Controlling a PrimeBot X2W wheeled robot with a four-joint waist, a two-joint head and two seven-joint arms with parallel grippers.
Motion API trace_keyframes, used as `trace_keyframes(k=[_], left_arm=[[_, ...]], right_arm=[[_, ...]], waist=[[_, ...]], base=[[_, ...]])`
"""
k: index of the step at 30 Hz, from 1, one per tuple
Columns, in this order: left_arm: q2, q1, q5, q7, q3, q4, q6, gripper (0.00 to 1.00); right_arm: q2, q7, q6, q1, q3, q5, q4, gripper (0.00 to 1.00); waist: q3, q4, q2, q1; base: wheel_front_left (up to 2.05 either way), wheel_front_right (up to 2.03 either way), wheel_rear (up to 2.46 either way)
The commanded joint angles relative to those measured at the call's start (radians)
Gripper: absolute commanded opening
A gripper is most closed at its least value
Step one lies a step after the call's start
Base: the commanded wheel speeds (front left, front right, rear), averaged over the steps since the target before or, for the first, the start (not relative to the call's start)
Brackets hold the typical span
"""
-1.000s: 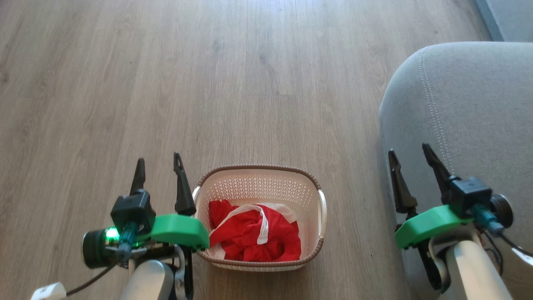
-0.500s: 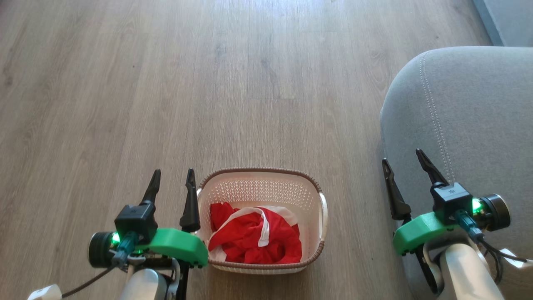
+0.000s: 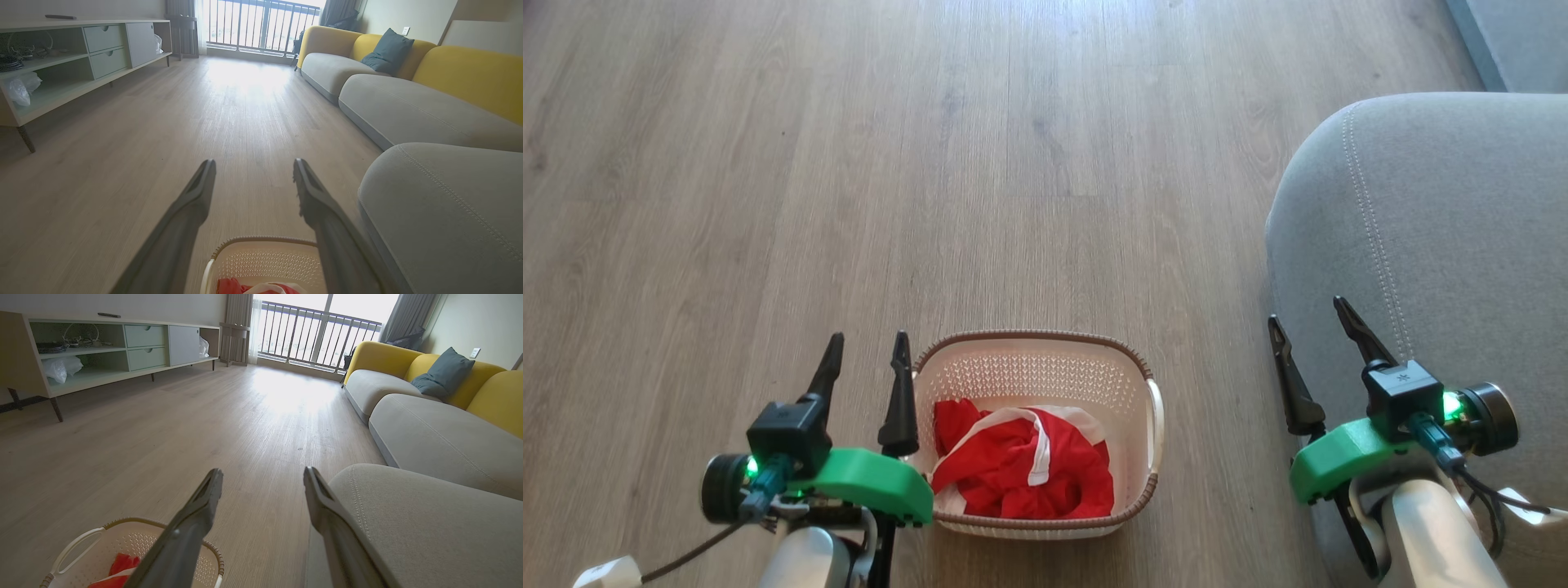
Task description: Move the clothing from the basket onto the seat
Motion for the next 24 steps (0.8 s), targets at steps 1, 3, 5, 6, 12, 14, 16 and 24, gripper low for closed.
trace_keyframes(k=[1,3,5,6,12,14,16,24], left_arm=[[-0.004,-0.017,-0.003,-0.013,0.024,-0.028,-0.006,1.00],[-0.004,-0.013,-0.006,-0.013,0.018,-0.022,-0.014,1.00],[-0.004,-0.008,-0.011,-0.013,0.010,-0.006,-0.023,1.00],[-0.004,-0.007,-0.015,-0.013,0.006,0.007,-0.027,1.00],[-0.004,-0.035,-0.015,-0.013,-0.020,0.084,-0.050,1.00],[-0.004,-0.054,-0.016,-0.013,-0.027,0.098,-0.052,1.00],[-0.004,-0.081,-0.014,-0.013,-0.039,0.137,-0.055,1.00],[-0.004,-0.195,0.030,-0.013,-0.085,0.271,-0.078,1.00]], right_arm=[[0.010,-0.013,0.000,-0.051,0.023,0.003,-0.028,1.00],[0.010,-0.013,0.000,-0.050,0.025,0.005,-0.024,1.00],[0.010,-0.013,0.000,-0.048,0.025,0.006,-0.016,1.00],[0.010,-0.013,0.000,-0.048,0.025,0.005,-0.011,1.00],[0.010,-0.013,0.000,-0.059,0.018,0.008,0.016,1.00],[0.010,-0.013,0.000,-0.065,0.013,0.013,0.017,1.00],[0.010,-0.013,0.000,-0.070,0.017,0.013,0.014,1.00],[0.010,-0.013,0.000,-0.089,0.058,0.029,-0.028,1.00]], waist=[[-0.001,0.000,0.0000,0.0000],[-0.001,-0.001,0.0000,0.0000],[0.002,-0.005,0.0000,0.0000],[0.006,-0.008,0.0000,0.0000],[0.067,-0.036,0.0000,0.0000],[0.100,-0.044,0.0000,0.0000],[0.153,-0.061,0.0000,0.0000],[0.327,-0.116,0.0000,0.0000]], base=[[0.00,0.00,0.00],[0.00,0.00,0.00],[0.00,0.00,0.00],[0.00,0.00,0.00],[0.00,0.00,0.00],[0.00,0.00,0.00],[0.00,0.00,0.00],[0.00,0.00,0.00]])
